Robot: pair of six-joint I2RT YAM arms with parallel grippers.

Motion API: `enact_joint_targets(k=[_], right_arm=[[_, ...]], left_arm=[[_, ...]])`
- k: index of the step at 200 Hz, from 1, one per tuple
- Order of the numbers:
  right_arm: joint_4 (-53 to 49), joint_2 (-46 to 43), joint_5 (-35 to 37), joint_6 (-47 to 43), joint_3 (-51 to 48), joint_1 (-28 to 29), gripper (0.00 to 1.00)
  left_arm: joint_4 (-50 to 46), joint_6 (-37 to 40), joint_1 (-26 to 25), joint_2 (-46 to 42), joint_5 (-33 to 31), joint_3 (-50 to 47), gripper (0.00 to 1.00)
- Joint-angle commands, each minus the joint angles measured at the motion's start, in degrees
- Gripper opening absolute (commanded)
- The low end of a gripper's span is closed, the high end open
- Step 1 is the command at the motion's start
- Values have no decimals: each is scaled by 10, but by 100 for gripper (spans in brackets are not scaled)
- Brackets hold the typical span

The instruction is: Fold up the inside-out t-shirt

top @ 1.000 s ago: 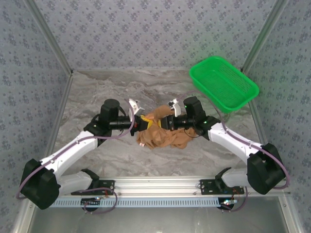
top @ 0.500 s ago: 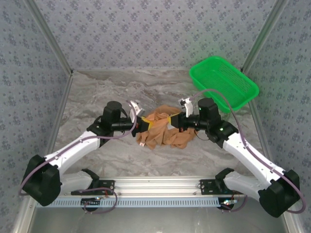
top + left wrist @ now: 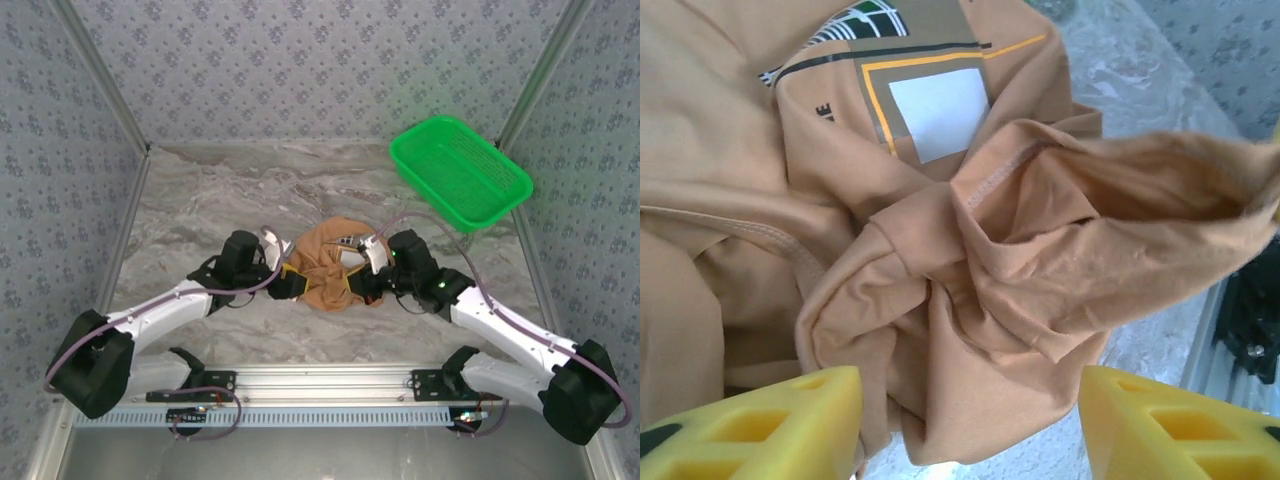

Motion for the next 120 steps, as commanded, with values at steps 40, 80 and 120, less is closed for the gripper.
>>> enact_joint_targets(k=[40, 80, 120], right_arm=[[-25, -37, 43, -26, -42, 20, 0], [-38, -60, 56, -20, -53, 20, 0], [-40, -66, 59, -21, -57, 20, 0]], left_arm=[[-99, 82, -63, 168, -3, 175, 69], [-139, 123, -85, 248, 11, 255, 66], [-158, 144, -86, 286, 11, 295, 55]])
